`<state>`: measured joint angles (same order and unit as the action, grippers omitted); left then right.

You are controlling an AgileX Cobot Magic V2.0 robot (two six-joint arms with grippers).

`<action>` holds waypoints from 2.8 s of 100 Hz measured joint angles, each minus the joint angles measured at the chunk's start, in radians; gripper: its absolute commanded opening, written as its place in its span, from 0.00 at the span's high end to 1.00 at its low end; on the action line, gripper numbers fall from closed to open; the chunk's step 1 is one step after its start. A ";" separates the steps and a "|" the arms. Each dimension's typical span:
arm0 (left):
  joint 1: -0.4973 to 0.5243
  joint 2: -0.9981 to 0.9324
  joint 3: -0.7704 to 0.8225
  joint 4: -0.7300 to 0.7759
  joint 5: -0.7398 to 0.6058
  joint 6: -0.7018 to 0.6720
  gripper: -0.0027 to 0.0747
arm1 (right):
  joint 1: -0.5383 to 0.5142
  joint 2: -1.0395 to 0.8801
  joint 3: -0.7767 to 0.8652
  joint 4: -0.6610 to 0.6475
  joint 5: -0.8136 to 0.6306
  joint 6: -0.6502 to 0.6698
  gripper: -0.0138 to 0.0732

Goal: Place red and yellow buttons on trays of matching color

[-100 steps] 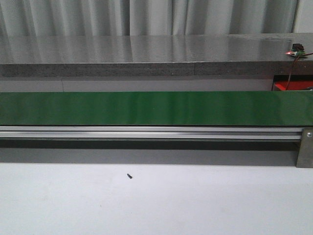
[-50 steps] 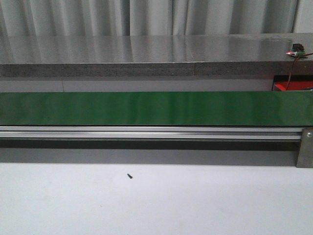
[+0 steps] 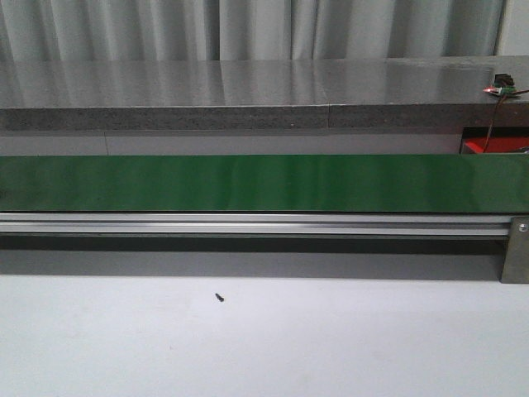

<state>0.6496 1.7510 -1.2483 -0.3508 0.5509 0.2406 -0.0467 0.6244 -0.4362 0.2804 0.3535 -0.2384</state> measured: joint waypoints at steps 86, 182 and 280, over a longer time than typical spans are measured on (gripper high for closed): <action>-0.276 -0.037 0.000 0.000 0.081 0.035 0.71 | 0.000 0.000 0.000 0.002 0.000 0.000 0.98; -0.278 -0.176 0.000 -0.167 0.175 0.222 0.64 | 0.002 0.000 0.000 0.002 0.000 0.000 0.98; -0.532 -0.631 0.363 -0.167 0.183 0.294 0.99 | 0.151 0.236 -0.280 0.057 0.261 0.000 0.98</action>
<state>0.1177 1.1198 -0.8857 -0.5177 0.7340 0.5350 0.1043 0.8604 -0.7164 0.3372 0.6141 -0.2384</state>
